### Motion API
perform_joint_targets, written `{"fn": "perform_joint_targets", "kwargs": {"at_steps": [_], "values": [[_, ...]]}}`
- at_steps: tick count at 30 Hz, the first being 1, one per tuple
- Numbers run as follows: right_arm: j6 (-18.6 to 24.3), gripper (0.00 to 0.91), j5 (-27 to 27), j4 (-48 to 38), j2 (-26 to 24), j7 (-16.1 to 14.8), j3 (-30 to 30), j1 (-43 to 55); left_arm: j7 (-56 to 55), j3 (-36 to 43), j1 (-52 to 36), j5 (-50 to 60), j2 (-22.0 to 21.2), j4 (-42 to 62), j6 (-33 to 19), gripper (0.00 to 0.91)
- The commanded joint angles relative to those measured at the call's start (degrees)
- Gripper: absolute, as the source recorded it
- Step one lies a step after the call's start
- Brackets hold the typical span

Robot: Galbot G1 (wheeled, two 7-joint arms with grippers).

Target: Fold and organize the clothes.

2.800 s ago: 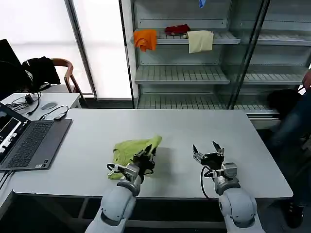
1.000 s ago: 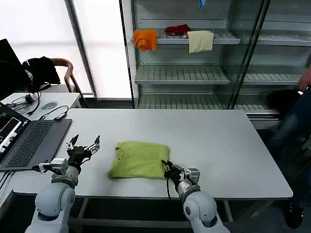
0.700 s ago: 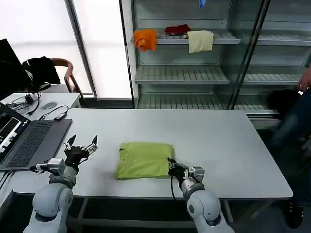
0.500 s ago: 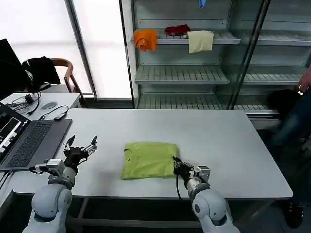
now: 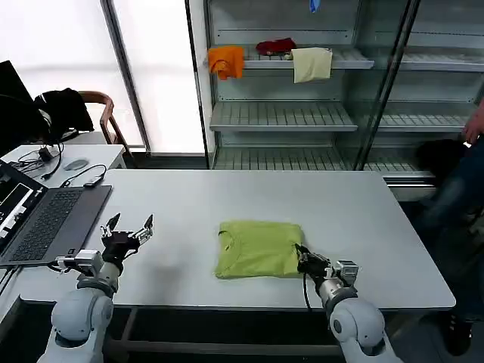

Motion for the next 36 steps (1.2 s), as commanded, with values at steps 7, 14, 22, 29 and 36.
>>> {"fn": "perform_joint_targets", "kwargs": {"at_steps": [7,14,22,29,36], "values": [[0.36,0.907,-13.46,0.99,-1.92,-8.73,4.91,-0.08,0.89,-0.30,-0.39,0.20,0.13,0.41,0.25,0.907],[3.58,0.907,-14.10,0.27,-7.63,-10.51,12.29,0.10,1.84,-0.71,-1.05,-0.08,0.22,1.62,0.27,0.907],[3.96,0.907,-13.04,-2.34,-11.36,-10.47,16.95,0.71,2.47,-0.68,-0.70,-0.05,0.01,2.61,0.31,0.907],[5.02,0.907,-15.08,-2.44,-11.09,-10.67,16.60,0.30,2.84,-0.73,0.11,-0.05,0.03,2.18,0.29,0.907],[4.17,0.907,-16.48,-1.24,-10.63,-10.32,15.99,-0.28,3.72,-1.04,1.20,-1.08,0.22,1.10,0.33,0.907]]}}
